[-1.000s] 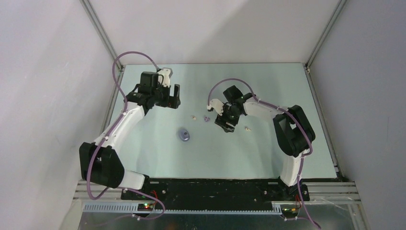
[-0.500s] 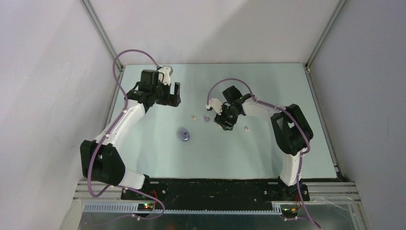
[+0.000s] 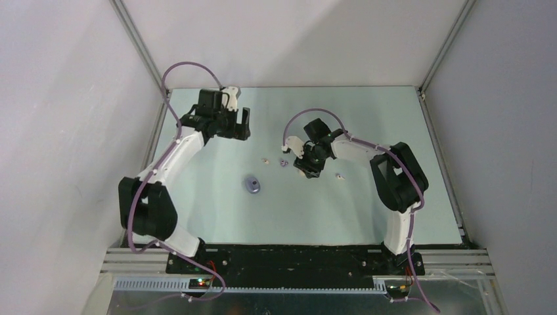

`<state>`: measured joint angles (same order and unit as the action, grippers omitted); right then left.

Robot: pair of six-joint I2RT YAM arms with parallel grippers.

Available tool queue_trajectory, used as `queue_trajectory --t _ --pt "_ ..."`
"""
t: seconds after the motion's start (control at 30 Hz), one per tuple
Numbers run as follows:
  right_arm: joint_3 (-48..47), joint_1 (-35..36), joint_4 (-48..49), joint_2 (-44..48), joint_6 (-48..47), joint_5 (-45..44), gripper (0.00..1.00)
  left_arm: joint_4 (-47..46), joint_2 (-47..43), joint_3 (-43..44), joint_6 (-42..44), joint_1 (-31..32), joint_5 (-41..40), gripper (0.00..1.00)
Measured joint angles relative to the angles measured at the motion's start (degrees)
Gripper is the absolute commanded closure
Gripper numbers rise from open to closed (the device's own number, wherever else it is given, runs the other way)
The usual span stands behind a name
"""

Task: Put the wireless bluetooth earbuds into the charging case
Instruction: Pick up the charging case from the center of the board, then pass from the right arm to the left

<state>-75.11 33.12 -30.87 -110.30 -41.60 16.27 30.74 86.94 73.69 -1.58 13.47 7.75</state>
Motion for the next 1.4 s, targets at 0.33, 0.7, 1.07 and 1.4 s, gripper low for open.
queue_trajectory --t 0.33,0.7,1.07,1.4 --pt "-0.7 -0.9 0.7 0.8 0.0 0.1 0.62 0.2 7.4 8.3 -0.5 0.0 4.4 0.09" --pt "-10.7 -3.5 5.8 12.6 3.0 2.4 0.63 -7.3 7.4 11.0 -1.6 0.0 27.9 0.15" --pt "-12.4 -1.6 15.6 14.1 5.5 2.8 0.62 -16.6 12.9 16.9 -9.5 0.0 46.1 0.21" --pt "-13.2 -0.2 17.6 14.1 5.9 2.6 0.62 -20.5 15.0 16.9 -14.5 0.6 50.1 0.34"
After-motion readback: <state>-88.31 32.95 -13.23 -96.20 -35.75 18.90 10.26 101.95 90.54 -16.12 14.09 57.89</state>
